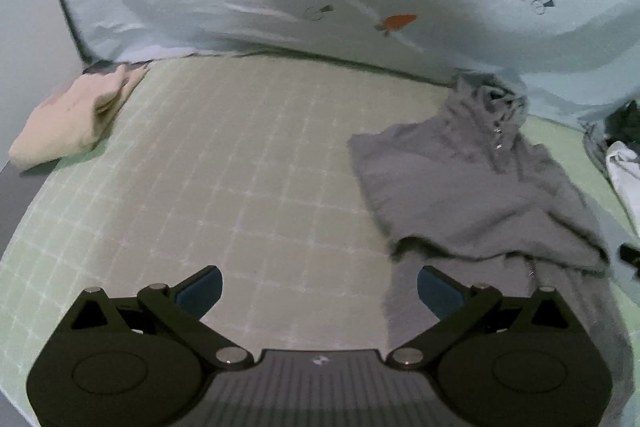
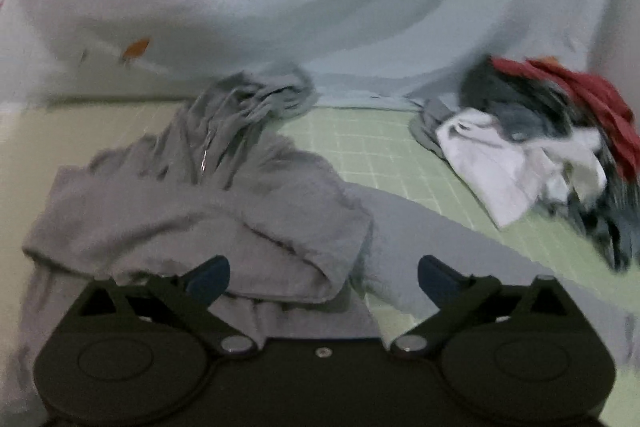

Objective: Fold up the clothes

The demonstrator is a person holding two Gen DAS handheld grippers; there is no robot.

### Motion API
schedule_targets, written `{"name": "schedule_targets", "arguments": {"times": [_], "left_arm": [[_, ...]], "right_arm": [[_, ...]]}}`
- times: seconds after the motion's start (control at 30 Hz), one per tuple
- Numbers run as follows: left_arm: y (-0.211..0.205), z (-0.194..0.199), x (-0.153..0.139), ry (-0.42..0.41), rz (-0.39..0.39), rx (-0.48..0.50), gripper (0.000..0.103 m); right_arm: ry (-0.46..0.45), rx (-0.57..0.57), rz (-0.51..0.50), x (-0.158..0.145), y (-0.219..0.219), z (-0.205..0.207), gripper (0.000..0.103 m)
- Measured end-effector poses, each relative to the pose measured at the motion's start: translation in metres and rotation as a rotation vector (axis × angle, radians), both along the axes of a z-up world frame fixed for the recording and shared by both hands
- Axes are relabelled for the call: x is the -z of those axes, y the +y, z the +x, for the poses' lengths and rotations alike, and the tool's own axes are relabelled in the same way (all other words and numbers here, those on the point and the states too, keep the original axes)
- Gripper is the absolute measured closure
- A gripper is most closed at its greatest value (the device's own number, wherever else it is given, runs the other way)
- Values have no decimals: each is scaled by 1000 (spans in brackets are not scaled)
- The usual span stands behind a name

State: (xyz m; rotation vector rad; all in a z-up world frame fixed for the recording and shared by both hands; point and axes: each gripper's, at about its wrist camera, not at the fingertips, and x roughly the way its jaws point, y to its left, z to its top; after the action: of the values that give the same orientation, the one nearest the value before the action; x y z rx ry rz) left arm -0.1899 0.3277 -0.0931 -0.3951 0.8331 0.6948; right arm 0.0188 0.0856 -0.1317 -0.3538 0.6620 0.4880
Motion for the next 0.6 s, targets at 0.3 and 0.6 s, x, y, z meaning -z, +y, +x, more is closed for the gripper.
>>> {"name": "schedule_targets", "arguments": {"times": [0.3,0.6], "left_arm": [[-5,48,7,16,40,-21,0],[3,85,39,143,0,-38,0]], "right_arm": [[-48,-193,-234,48,49,50,24],[-22,-221,-91,38,42,91,97]]}}
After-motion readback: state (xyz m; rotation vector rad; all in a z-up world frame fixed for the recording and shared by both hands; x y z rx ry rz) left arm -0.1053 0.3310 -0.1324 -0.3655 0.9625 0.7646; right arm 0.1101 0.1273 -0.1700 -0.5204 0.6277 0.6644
